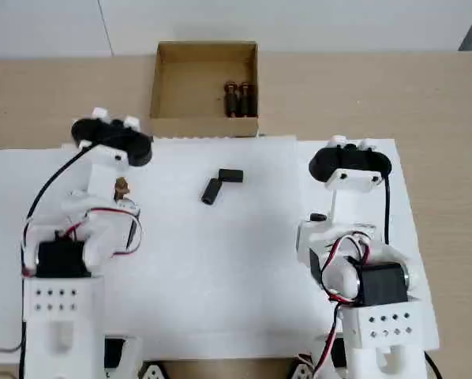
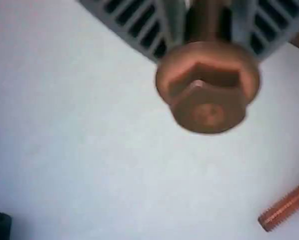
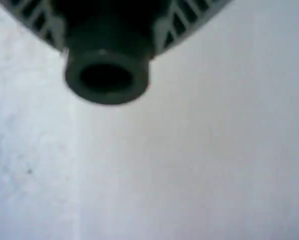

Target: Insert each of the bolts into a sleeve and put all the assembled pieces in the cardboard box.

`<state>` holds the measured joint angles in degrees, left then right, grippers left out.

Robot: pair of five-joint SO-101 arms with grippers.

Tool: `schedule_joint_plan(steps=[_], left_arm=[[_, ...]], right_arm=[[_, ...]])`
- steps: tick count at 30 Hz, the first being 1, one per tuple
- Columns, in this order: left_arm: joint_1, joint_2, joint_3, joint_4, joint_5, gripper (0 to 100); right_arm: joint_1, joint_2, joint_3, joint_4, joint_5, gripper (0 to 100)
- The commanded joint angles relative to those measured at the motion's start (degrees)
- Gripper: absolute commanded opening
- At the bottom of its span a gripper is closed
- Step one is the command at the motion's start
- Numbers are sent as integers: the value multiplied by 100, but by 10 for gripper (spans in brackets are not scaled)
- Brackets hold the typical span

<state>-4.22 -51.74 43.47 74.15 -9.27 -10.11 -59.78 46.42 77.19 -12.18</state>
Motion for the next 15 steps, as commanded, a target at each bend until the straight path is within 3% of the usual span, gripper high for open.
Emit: schedule_joint_plan(steps=[1, 7, 15], left_arm=[[53, -404, 215, -158, 202, 6], [62, -651, 787, -220, 1160, 6], [70, -1574, 2255, -1503, 1987, 6]], right_arm=[[22, -110, -18, -251, 79, 3], [-127, -101, 123, -514, 70, 3], [-479, -154, 1160, -1587, 70, 3]])
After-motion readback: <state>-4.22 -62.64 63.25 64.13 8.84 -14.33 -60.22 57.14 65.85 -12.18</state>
